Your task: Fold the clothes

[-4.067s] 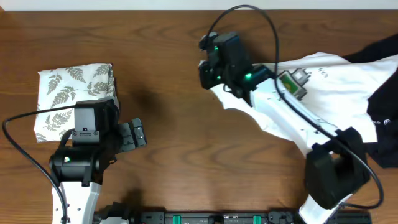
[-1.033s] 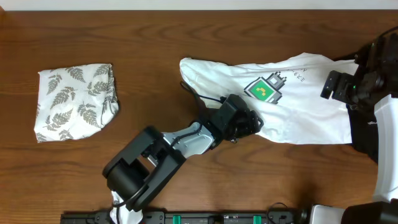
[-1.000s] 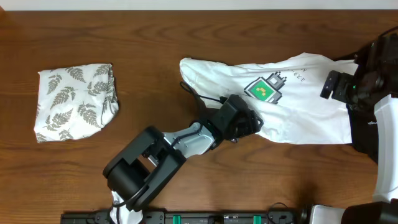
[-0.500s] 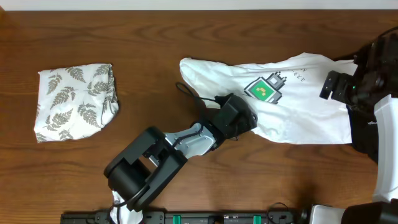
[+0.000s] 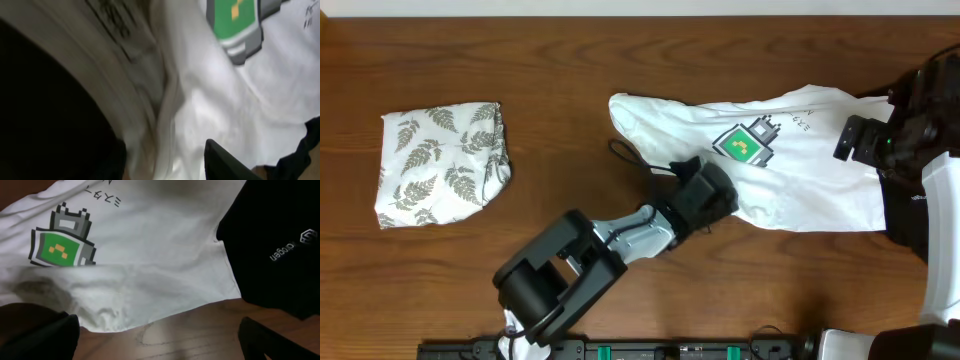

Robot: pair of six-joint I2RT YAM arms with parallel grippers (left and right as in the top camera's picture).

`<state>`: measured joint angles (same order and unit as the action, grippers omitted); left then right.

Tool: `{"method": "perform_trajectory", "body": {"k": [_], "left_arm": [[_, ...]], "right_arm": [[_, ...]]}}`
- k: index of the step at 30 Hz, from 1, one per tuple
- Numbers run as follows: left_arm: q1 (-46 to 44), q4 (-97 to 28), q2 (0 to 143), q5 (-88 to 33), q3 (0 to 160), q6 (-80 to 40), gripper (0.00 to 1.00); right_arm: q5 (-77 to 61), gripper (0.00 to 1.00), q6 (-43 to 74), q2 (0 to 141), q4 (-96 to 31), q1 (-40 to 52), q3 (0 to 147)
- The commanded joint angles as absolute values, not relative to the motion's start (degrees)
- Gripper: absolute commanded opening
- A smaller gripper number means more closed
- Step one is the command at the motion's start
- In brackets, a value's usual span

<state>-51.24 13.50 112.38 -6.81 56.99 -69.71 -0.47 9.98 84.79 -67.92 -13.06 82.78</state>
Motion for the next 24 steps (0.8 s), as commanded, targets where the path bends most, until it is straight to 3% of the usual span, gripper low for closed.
{"method": "perform_trajectory", "body": {"k": [1, 11, 14, 16, 21, 24], "left_arm": [[-53.19, 9.63, 115.74, -6.55, 54.65, -72.38, 0.52], [-53.69, 9.04, 115.74, -3.27, 54.65, -72.53, 0.50], [-53.43, 9.06, 115.74, -2.28, 54.65, -72.53, 0.41], [-53.15, 9.06, 115.74, -2.02, 54.65, -72.53, 0.24], [-52.47, 9.08, 115.74, -1.83, 54.65, -72.49, 0.19], [-52.07, 9.13, 115.74, -1.83, 54.65, -71.40, 0.06]], "right_arm": [[-0.93, 0.99, 9.15, 83.88, -67.96, -13.47, 83.13], [-1.98, 0.99, 9.10, 83.88, -68.23, -13.47, 83.13], [-1.98, 0.99, 9.10, 83.88, -68.20, -13.47, 83.15], [-1.98, 0.99, 9.10, 83.88, -68.27, -13.47, 83.15], [-1.98, 0.99, 9.10, 83.88, -68.29, -13.47, 83.15], [-1.98, 0.99, 9.10, 83.88, -68.31, -13.47, 83.15]]}}
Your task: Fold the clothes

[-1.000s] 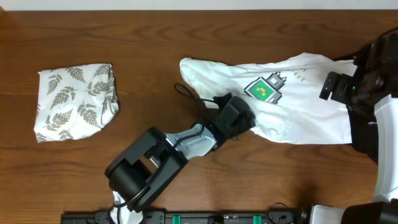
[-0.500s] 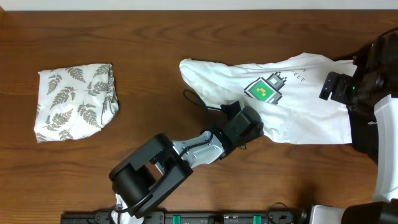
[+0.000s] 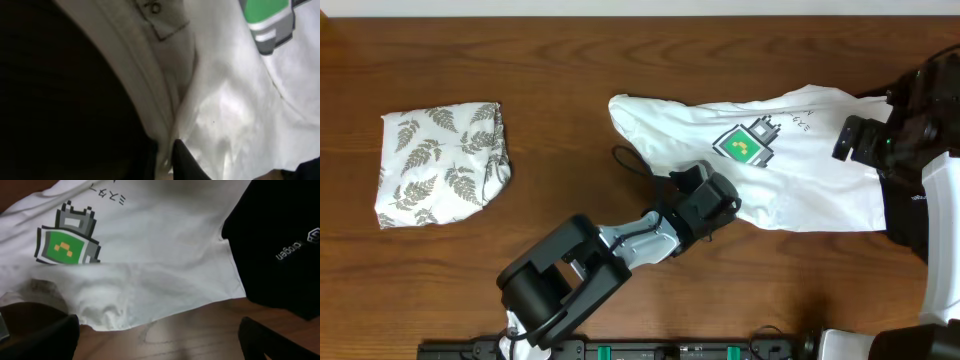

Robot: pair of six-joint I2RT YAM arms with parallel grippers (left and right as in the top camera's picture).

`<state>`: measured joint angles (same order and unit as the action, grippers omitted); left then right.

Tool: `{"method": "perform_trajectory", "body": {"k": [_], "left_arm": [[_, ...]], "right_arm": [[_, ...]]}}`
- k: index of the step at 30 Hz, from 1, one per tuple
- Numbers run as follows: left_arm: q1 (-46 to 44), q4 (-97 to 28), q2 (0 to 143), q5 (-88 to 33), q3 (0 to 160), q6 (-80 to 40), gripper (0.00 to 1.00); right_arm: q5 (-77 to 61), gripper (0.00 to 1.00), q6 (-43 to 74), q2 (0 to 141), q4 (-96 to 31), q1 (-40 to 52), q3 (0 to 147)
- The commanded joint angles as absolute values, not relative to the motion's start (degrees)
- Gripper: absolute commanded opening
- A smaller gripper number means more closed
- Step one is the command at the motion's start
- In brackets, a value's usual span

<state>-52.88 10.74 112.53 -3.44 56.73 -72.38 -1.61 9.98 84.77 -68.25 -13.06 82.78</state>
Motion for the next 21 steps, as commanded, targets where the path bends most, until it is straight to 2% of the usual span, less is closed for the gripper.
{"method": "perform_trajectory", "body": {"k": [1, 9, 12, 21], "left_arm": [[-51.90, 9.13, 115.72, -1.85, 54.65, -70.59, 0.06], [-50.00, 4.29, 110.54, -1.85, 54.65, -61.49, 0.06], [-48.53, -3.27, 105.06, 0.62, 54.65, -58.15, 0.06], [-41.41, -31.14, 87.39, 17.78, 54.65, -55.13, 0.06]], "right_arm": [[-1.96, 0.99, 9.10, 83.88, -68.31, -13.47, 83.15], [-1.96, 0.99, 8.91, 83.88, -68.38, -13.50, 83.15], [-1.96, 0.99, 8.49, 83.88, -68.36, -13.47, 83.15], [-1.98, 0.99, 8.49, 83.90, -68.60, -13.47, 83.13]]}}
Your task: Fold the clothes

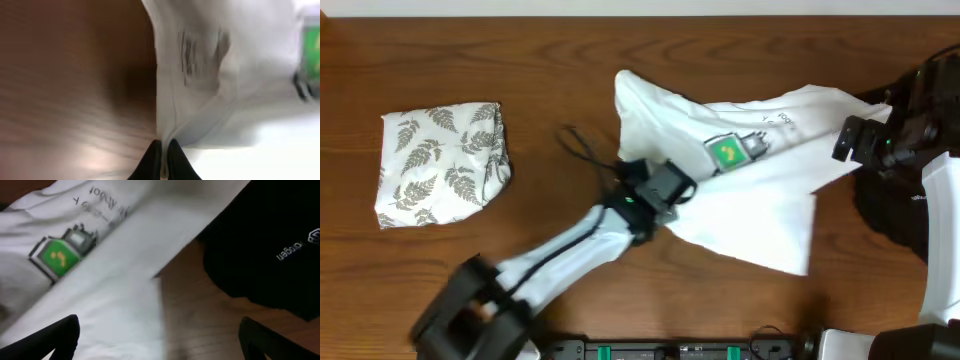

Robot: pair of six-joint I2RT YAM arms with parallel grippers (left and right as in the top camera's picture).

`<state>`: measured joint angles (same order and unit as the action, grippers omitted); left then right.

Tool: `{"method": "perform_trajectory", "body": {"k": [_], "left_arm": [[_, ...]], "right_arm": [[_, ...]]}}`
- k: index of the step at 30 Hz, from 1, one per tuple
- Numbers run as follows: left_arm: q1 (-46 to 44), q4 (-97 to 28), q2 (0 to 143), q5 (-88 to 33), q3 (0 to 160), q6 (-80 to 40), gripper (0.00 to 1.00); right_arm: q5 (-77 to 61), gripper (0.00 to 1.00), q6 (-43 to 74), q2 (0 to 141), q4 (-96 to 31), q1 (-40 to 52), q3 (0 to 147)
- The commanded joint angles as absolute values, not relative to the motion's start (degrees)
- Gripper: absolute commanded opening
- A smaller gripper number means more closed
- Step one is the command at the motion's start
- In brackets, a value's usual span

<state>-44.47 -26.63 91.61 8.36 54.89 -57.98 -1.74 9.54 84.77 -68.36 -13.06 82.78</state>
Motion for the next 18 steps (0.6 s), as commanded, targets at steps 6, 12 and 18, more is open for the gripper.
{"method": "perform_trajectory", "body": {"k": [6, 12, 18], "left_arm": [[-33.52, -37.08, 84.82, 18.94, 54.65, -51.86, 0.06], [-25.47, -39.22, 84.97, 19.18, 54.61, -49.52, 0.06], [-17.39, -40.49, 84.97, 19.18, 54.61, -44.93, 0.06]], "right_arm": [[-1.98, 0.99, 8.49, 83.90, -69.04, -13.47, 83.13], [-1.96, 0.99, 8.47, 83.90, -69.63, -13.47, 83.13], [-1.96, 0.99, 8.47, 83.90, -70.06, -13.47, 82.59]]}}
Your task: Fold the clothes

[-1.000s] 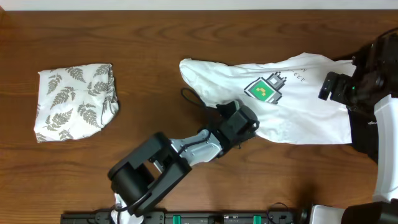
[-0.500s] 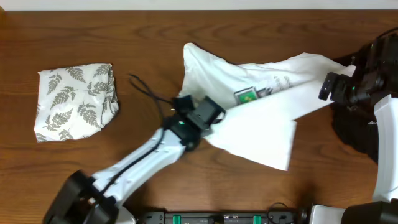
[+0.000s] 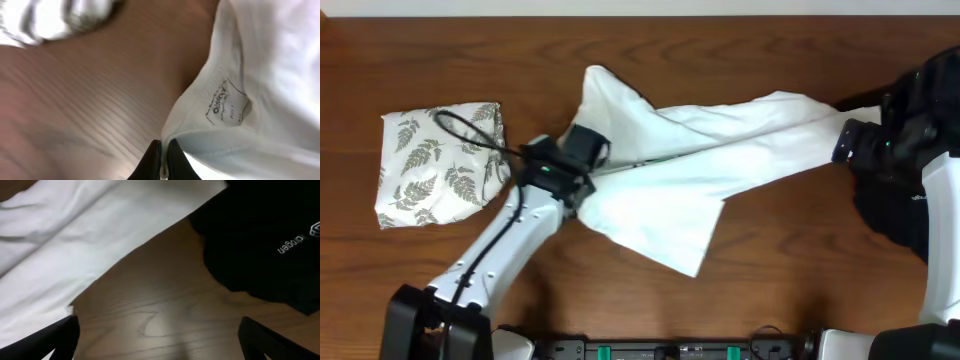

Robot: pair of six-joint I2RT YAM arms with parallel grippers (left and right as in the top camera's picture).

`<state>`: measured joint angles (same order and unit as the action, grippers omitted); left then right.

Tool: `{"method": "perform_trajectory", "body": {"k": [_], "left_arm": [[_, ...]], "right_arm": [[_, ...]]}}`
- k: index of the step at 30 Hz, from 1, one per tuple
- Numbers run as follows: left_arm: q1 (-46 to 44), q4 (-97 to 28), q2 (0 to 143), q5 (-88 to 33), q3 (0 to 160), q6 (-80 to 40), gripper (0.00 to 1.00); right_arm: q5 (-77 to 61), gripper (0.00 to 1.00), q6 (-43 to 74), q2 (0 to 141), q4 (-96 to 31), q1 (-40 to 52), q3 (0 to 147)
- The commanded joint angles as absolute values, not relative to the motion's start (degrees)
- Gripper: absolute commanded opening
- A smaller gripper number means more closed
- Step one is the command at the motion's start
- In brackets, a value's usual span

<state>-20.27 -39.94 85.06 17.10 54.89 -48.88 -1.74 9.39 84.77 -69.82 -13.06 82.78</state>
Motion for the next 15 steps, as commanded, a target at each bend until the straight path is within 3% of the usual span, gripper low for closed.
{"method": "perform_trajectory", "body": {"k": [1, 13, 14, 15], "left_arm": [[-16.05, -40.47, 84.97, 19.18, 54.61, -43.53, 0.06], [-4.23, -38.06, 84.97, 19.11, 54.61, -35.75, 0.06], [-4.23, -38.06, 84.97, 19.11, 54.61, -35.59, 0.17], [-4.25, -38.09, 84.97, 19.11, 54.61, -35.59, 0.40]], "right_arm": [[-1.93, 0.99, 8.47, 83.90, -70.06, -13.47, 82.28], [-1.98, 0.99, 8.51, 83.90, -65.04, -13.47, 73.84], [-1.98, 0.99, 8.51, 83.90, -64.03, -13.47, 72.90], [-1.98, 0.99, 8.54, 83.90, -63.33, -13.47, 72.27]]}}
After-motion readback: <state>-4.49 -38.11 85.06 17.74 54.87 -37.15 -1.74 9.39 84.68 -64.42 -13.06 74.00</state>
